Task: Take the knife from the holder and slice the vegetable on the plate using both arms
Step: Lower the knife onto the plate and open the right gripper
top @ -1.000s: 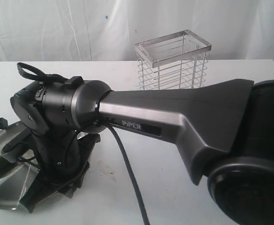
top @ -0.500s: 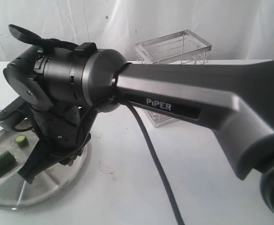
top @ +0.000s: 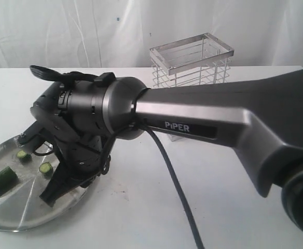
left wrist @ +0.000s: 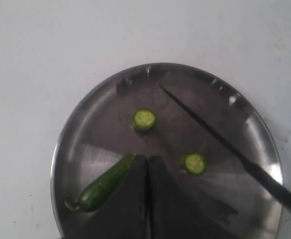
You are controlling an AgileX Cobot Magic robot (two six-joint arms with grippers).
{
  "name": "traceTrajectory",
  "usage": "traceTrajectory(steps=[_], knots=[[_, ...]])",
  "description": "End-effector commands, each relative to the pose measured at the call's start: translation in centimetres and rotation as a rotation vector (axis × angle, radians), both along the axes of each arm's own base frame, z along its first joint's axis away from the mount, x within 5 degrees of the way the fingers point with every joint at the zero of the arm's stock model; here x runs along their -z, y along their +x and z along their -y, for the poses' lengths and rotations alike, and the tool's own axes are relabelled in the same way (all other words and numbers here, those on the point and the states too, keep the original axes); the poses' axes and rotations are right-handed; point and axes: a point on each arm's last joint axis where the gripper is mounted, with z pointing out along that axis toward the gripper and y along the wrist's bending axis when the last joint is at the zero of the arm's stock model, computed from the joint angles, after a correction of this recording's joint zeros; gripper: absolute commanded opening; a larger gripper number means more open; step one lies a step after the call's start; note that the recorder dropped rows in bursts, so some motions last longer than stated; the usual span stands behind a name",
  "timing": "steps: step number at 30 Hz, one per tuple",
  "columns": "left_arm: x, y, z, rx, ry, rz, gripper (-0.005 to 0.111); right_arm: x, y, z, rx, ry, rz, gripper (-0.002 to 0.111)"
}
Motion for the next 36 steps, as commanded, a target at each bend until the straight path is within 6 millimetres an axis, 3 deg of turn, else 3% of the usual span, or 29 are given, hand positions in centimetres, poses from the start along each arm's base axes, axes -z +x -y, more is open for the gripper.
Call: traceTrajectory(steps=[1, 5, 10, 18, 24, 28, 32, 34, 36], knots=[[0.4, -1.1, 0.3, 0.008, -0.012, -0.015, 0.0, 1.1, 1.7, 0.8, 0.04, -0.008, -0.002, 0.0], [0.4, -1.5, 0.4, 0.014, -0.016, -0.02, 0.0, 2.5, 2.0, 0.7, 0.062, 0.016, -0.063, 0.0], [0.3, -1.6, 0.5, 0.017, -0.016, -0.017, 0.0, 2.5, 2.0, 0.1, 0.03, 0.064, -0.067, 0.001], [0.3, -2.0, 0.8, 0.028, -0.038, -0.04, 0.0, 2.4, 2.1, -0.1, 0.019, 0.085, -0.058, 0.034], [-0.2, -2.6, 1.0, 0.046, -0.041, -0.036, 0.0, 2.2, 2.1, -0.1, 0.029, 0.097, -0.054, 0.038], [-1.4, -3.6, 1.3, 0.051, -0.029, 0.026, 0.003, 0.5, 2.0, -0.1, 0.061, 0.153, -0.033, 0.044], [-2.7, -4.9, 1.6, 0.055, -0.026, 0.09, 0.021, -3.0, 2.0, 0.3, 0.053, 0.239, 0.056, 0.052], [-3.6, -5.8, 2.0, 0.069, -0.026, 0.121, 0.029, -4.8, 2.0, 0.9, 0.044, 0.247, 0.102, 0.051], [-4.6, -7.1, 2.3, 0.077, -0.012, 0.181, 0.026, -6.5, 1.3, 1.6, 0.069, 0.32, 0.134, 0.039]])
